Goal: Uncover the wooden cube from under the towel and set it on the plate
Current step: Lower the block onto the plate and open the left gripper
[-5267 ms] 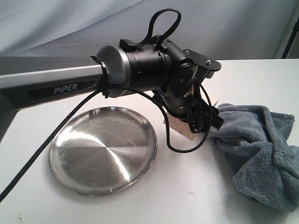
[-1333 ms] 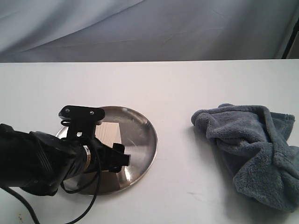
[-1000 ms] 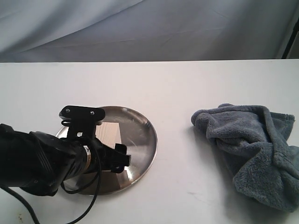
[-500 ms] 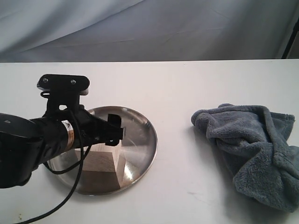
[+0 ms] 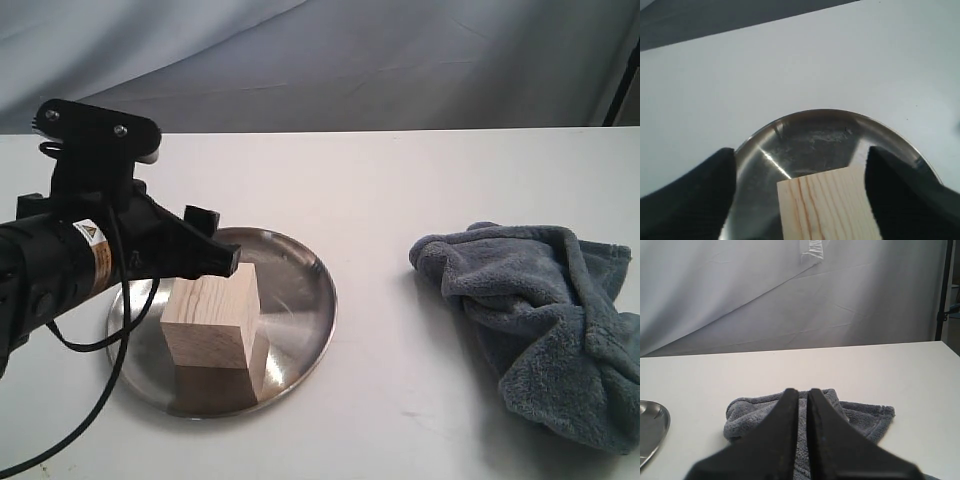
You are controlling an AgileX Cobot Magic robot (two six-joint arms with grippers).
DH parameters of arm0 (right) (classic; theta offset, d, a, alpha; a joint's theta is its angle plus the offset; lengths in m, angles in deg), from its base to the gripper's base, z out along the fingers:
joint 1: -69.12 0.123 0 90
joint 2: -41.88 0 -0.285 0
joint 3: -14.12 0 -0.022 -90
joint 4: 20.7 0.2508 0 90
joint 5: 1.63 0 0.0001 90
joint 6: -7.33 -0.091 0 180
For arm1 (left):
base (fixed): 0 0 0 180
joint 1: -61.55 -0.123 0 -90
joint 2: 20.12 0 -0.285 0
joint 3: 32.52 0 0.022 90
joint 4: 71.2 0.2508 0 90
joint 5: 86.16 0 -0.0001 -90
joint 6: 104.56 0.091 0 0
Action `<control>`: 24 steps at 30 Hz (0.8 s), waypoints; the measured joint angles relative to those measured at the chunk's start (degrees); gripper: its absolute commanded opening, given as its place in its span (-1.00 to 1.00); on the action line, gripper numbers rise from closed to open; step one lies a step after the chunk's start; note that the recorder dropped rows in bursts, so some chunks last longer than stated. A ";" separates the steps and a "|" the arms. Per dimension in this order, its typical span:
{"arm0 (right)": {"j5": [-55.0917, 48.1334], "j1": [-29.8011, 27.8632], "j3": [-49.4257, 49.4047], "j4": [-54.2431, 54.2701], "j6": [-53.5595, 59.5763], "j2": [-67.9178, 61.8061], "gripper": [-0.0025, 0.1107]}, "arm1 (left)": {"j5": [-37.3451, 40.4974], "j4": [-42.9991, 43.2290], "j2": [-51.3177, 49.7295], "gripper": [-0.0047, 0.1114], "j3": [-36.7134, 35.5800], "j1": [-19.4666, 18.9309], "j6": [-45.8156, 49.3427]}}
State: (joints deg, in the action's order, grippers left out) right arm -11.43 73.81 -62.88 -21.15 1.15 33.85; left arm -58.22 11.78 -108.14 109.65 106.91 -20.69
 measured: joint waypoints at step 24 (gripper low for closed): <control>0.00 0.00 0.00 0.00 0.00 0.00 -0.83 | 0.35 1.24 1.49 -0.86 0.00 0.00 40.03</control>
State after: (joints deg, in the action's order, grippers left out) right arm -11.43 73.81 -62.88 -21.15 1.15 33.85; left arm -57.87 13.02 -106.65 109.65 106.91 19.34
